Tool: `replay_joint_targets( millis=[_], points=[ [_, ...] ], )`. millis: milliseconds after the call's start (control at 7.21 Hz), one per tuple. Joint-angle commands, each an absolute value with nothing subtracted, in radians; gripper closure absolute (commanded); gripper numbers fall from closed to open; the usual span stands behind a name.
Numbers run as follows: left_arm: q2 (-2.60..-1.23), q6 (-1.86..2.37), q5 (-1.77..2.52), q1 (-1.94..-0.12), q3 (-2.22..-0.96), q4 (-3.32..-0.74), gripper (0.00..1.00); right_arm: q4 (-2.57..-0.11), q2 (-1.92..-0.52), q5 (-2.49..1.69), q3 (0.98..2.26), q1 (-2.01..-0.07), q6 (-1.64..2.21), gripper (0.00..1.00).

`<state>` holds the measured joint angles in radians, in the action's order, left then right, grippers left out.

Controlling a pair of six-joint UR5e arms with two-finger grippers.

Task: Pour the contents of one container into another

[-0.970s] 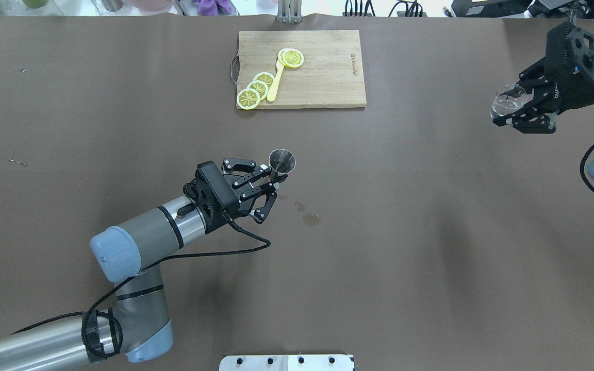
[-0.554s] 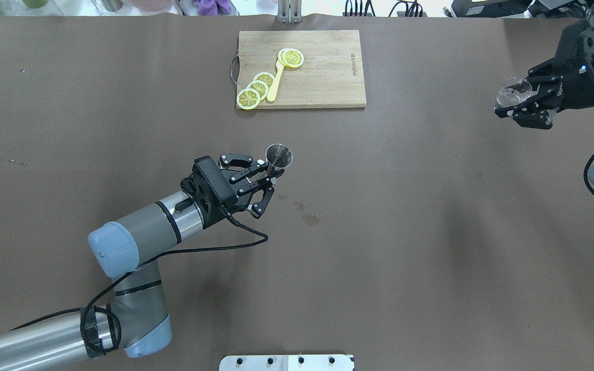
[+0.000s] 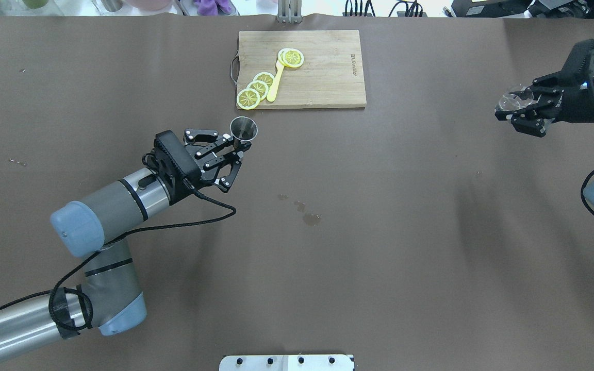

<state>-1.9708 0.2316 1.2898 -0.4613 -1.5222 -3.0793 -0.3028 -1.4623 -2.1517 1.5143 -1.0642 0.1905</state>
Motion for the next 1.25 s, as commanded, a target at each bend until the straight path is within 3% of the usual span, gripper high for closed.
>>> replay_joint_targets(
  millis=[0, 554, 1109],
  points=[
    [-1.902, 0.232, 1.29, -0.503, -1.565, -3.082, 1.0, -0.194, -1.477, -2.1, 1.459, -1.005, 0.257, 1.0],
    [-1.801, 0.239, 1.295, -0.572, -1.574, -3.111, 1.0, -0.071, -1.462, -2.077, 1.335, -0.939, 0.313, 1.0],
    [-1.617, 0.235, 1.301, -0.571, -1.629, -3.207, 1.0, 0.011, -1.463, -2.077, 1.253, -0.925, 0.314, 1.0]
  ],
)
